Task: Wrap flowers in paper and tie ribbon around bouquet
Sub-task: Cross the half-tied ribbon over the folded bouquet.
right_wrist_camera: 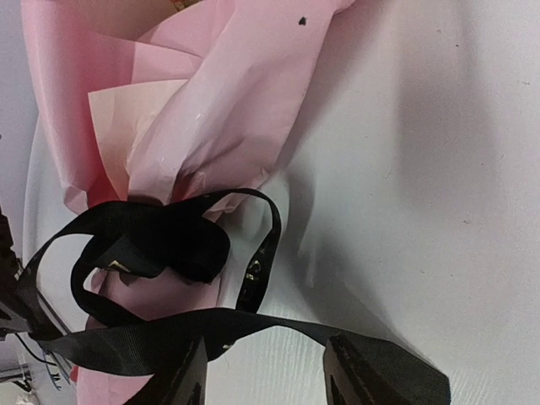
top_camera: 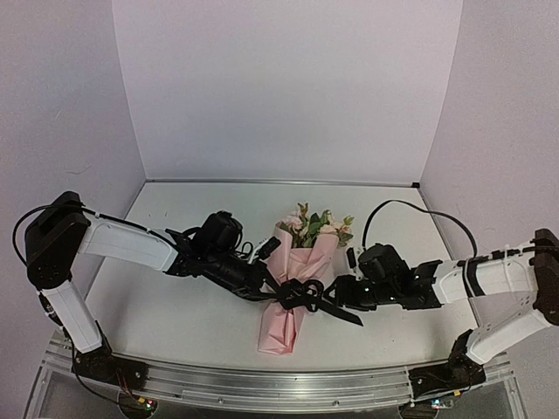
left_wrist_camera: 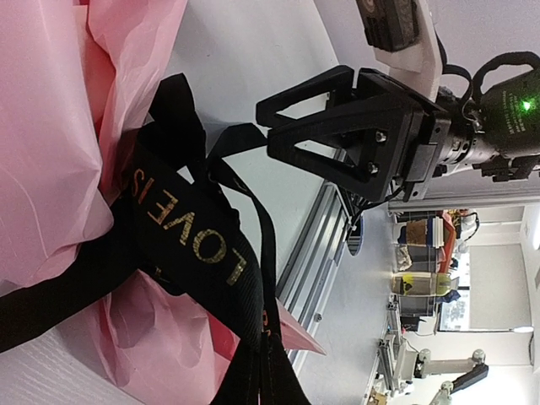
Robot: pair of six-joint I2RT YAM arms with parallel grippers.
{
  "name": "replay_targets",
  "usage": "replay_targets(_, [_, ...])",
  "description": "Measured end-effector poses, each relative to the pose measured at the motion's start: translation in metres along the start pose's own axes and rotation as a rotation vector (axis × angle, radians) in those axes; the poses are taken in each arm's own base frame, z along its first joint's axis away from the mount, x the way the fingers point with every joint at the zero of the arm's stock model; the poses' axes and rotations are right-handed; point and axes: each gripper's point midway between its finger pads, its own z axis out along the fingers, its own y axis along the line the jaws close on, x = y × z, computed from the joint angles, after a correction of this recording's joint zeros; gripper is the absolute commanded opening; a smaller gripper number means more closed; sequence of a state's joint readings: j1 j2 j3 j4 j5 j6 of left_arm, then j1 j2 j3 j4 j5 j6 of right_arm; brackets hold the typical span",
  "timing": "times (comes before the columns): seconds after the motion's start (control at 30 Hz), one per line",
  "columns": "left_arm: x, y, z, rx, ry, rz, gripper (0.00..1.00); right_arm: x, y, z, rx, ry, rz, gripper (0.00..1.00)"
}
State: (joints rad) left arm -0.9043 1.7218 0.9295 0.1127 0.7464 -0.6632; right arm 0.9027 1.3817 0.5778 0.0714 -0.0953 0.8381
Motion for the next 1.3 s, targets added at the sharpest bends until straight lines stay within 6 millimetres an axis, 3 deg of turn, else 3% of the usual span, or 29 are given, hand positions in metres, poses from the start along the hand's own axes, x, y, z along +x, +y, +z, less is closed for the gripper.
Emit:
replay_targets(0.13, [0.002, -0.001, 0.000, 0.005, 0.011, -0.003, 0.00, 0.011, -0.008, -0.012, -0.025, 0.003, 0.004, 0.49])
replay_targets(0.27, [0.006, -0.005, 0.000, 0.029, 0.033, 0.014, 0.00, 0.014, -0.011, -0.012, -0.011, 0.018, -0.015, 0.49])
replay_targets(0.5, [0.007, -0.015, -0.001, 0.073, 0.059, 0.062, 0.00, -0.011, 0.014, 0.021, -0.014, 0.035, -0.031, 0.39])
replay_targets(0.6, [0.006, -0.016, 0.000, 0.076, 0.064, 0.062, 0.00, -0.014, 0.010, 0.035, 0.000, 0.045, -0.016, 0.33])
replay_targets(0.73, [0.006, -0.011, 0.002, 0.060, 0.067, 0.047, 0.00, -0.010, 0.002, 0.042, 0.023, 0.063, -0.003, 0.31])
replay_targets(0.87, [0.006, -0.010, 0.002, 0.053, 0.063, 0.038, 0.00, -0.010, 0.000, 0.044, 0.030, 0.062, 0.003, 0.25])
replay_targets(1.1, [0.006, -0.010, 0.002, 0.051, 0.063, 0.028, 0.00, -0.012, 0.000, 0.044, 0.029, 0.050, 0.014, 0.01])
replay_targets(1.3, [0.005, -0.009, 0.002, 0.050, 0.062, 0.016, 0.00, -0.021, 0.006, 0.029, 0.014, 0.007, 0.017, 0.00])
